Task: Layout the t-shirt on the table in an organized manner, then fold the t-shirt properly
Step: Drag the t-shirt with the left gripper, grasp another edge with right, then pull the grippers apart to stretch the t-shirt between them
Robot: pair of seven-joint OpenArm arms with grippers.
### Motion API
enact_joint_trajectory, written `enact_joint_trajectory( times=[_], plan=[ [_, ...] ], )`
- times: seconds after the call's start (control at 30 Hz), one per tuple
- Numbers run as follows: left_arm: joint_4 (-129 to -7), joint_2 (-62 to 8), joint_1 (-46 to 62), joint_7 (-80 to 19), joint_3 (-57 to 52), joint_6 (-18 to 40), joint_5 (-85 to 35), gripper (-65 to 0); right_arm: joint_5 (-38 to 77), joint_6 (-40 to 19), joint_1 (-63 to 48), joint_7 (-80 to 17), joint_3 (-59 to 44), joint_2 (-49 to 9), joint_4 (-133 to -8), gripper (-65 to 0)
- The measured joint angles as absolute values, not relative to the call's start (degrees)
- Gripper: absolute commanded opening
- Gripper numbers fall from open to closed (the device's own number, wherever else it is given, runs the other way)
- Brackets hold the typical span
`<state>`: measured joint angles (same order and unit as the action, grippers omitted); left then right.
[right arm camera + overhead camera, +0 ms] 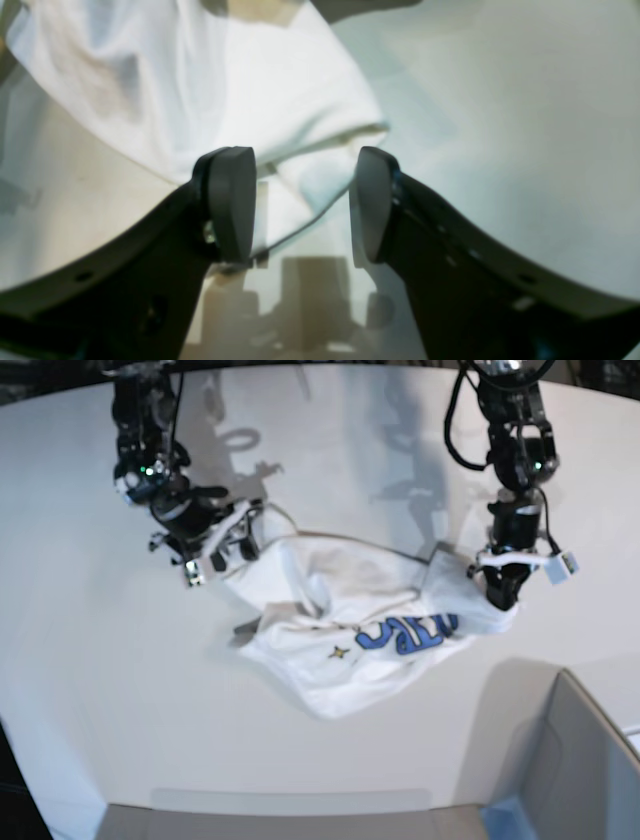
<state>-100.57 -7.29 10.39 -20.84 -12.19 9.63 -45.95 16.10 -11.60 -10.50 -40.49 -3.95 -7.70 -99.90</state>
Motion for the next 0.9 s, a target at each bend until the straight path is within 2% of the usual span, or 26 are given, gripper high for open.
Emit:
enact_joint_trajectory(
  times=[0.13, 0.27, 0.4, 0.6, 0.7, 0.77, 0.9],
  plan=[
    [-100.57, -7.09, 10.41, -20.91, -12.16, 9.78, -45.98, -65.0, 15.79, -11.6, -9.04, -40.93, -3.97, -7.9, -96.77, -32.8],
    [-100.51, -7.05, 10.31, -20.88, -12.16, 9.78, -45.95, -65.0, 15.68, -5.74, -8.08, -40.05, -4.03, -7.75, -96.18, -32.8],
    [-100.51, -7.03, 10.31, -20.91, -12.16, 9.82, -45.95, -65.0, 16.19, -5.54, -6.96, -40.27, -3.92, -7.77, -94.87, -32.8],
    [-100.44, -7.03, 10.13, -20.88, -12.03, 9.76, -45.95, -65.0, 16.56, -5.91, -0.08, -38.02, -3.53, -7.75, -84.68, -32.8],
    [-100.42, -7.03, 10.17, -20.88, -12.05, 9.78, -45.98, -65.0, 16.01, -5.17, 1.28, -37.41, 0.08, -8.49, -83.57, -33.9],
    [-100.42, -7.03, 10.15, -20.86, -12.08, 9.72, -45.98, -65.0, 16.03, -5.15, 1.43, -37.47, 2.66, -8.86, -83.94, -40.2],
    [-100.42, -7.03, 10.22, -20.88, -12.08, 9.78, -45.95, -65.0, 16.67, -5.87, 2.07, -39.51, 4.6, -10.0, -84.6, -63.8]
  ],
)
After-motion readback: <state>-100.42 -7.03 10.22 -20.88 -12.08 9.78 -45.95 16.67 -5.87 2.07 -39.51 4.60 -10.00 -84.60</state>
